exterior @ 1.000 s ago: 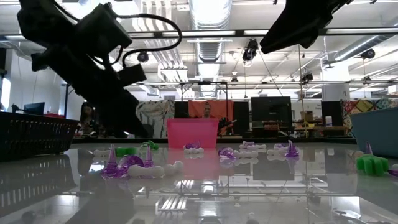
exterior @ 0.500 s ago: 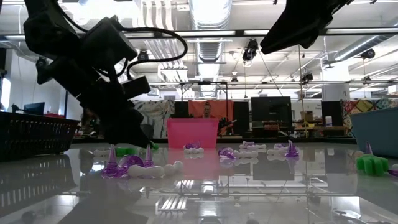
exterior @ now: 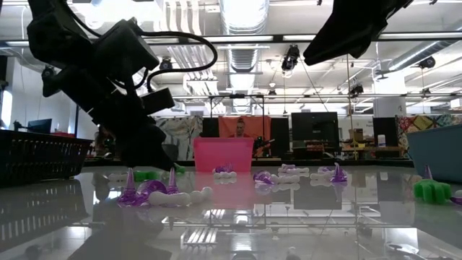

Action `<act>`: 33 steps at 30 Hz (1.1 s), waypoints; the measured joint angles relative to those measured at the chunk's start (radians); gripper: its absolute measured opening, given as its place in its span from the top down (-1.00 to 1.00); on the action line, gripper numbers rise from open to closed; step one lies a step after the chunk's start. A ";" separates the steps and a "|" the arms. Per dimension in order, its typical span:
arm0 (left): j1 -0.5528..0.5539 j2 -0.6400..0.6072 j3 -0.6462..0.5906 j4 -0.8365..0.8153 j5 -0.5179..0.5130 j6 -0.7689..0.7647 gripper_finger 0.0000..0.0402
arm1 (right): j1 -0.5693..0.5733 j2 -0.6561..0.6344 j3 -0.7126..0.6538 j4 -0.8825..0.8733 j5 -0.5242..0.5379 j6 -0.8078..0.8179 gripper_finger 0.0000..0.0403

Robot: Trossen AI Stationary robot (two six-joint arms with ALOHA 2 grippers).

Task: Sort Halloween decoration
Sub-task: Put the skeleton toy into the black basket

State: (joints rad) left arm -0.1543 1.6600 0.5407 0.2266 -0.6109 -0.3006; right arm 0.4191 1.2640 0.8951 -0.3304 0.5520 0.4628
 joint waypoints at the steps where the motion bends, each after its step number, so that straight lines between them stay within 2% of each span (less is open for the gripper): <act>1: 0.000 0.000 0.000 -0.001 0.000 0.000 0.83 | 0.000 0.000 0.000 0.000 0.000 0.000 0.45; 5: 0.000 0.000 0.000 -0.001 0.000 -0.001 0.97 | 0.000 0.000 0.000 0.000 0.000 0.000 0.45; 11: -0.004 -0.011 0.010 -0.011 0.016 -0.014 0.97 | 0.000 0.000 0.000 0.001 0.000 0.000 0.45; 14: -0.012 -0.049 0.039 -0.029 0.076 0.001 0.97 | 0.000 0.000 0.000 0.002 0.000 0.000 0.45; 17: -0.027 -0.113 0.079 -0.103 0.094 0.007 0.98 | 0.000 0.000 0.000 0.008 0.000 0.000 0.45; 21: -0.049 -0.220 0.156 -0.291 0.109 0.019 0.98 | 0.000 0.000 0.000 0.017 0.000 0.001 0.45; 24: -0.066 -0.299 0.235 -0.484 0.161 0.008 0.98 | 0.000 0.000 0.000 0.025 0.000 0.001 0.45; 28: -0.084 -0.369 0.359 -0.814 0.257 -0.092 0.98 | 0.000 0.000 0.000 0.028 0.000 0.001 0.45; 33: -0.139 -0.387 0.506 -1.159 0.290 -0.209 0.98 | 0.000 0.000 0.000 0.030 -0.001 0.001 0.45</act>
State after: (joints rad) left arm -0.2928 1.2728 1.0467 -0.9324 -0.3214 -0.5095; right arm 0.4191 1.2640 0.8951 -0.3004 0.5514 0.4637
